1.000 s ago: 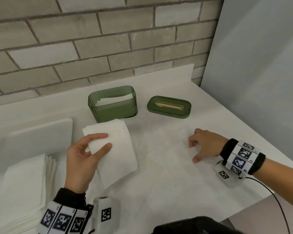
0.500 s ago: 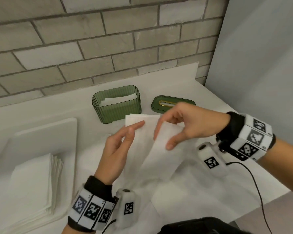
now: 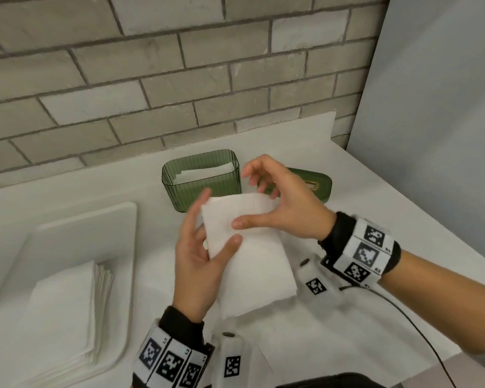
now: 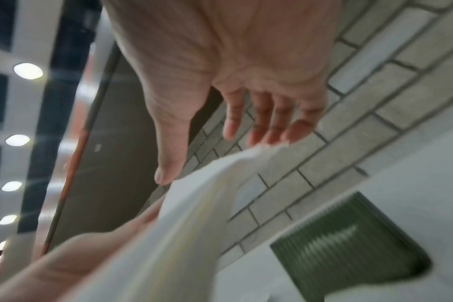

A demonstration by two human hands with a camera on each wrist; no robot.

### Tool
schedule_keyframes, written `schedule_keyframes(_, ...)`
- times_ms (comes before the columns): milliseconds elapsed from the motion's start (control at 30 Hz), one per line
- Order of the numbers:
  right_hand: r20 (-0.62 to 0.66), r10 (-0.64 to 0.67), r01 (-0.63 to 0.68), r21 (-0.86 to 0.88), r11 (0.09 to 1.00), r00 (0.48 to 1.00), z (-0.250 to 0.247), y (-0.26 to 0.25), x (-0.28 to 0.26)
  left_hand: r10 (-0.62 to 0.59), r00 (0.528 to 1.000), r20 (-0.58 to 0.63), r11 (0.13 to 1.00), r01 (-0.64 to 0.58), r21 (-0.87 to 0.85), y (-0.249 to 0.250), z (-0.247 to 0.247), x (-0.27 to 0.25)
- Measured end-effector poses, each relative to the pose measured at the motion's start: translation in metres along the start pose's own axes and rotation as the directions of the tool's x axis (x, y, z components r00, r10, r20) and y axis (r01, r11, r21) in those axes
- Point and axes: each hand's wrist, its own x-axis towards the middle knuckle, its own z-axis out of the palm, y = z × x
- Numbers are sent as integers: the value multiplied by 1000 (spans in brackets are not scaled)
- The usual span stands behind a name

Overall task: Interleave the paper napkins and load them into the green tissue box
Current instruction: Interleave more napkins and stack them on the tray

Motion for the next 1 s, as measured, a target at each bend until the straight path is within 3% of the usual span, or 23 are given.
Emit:
schedule_keyframes(67, 18, 177, -178, 83, 981, 984, 9, 9, -11, 38, 994, -103, 992, -50, -115, 1, -3, 1)
schedule_keyframes(133, 212, 333, -374, 196, 906, 919, 17, 20, -22, 48, 986, -157, 978, -78, -194, 2, -4, 2)
schedule_keyframes(200, 392, 366, -488, 279, 827, 844, 22, 29, -30, 30, 984, -175, 971, -71, -230, 0, -5, 4)
schedule_keyframes(233, 412, 377, -514, 298, 805, 829, 24, 32, -33, 17, 983, -183, 971, -60, -232, -2, -6, 5)
schedule_keyframes(367, 233, 433, -491, 414, 766, 871, 22, 50, -38, -56, 976, -211, 997, 45, -58, -14, -25, 9)
schedule_keyframes(500, 142, 415, -421, 543, 727, 899, 19, 60, -38, -219, 974, -47, 969, 223, 103, -23, -37, 13)
schedule_keyframes(600, 107, 395, -382, 566, 730, 913, 21, 63, -37, -272, 962, 27, 956, 267, 117, -24, -37, 14)
schedule_keyframes(800, 128, 516, -508, 481, 715, 847, 45, 82, -42, -423, 906, 22, 897, 415, 153, -54, -35, 11)
schedule_keyframes(1000, 61, 567, -509, 528, 680, 821, 49, 88, -44, -425, 904, -43, 891, 426, 157, -57, -34, 7)
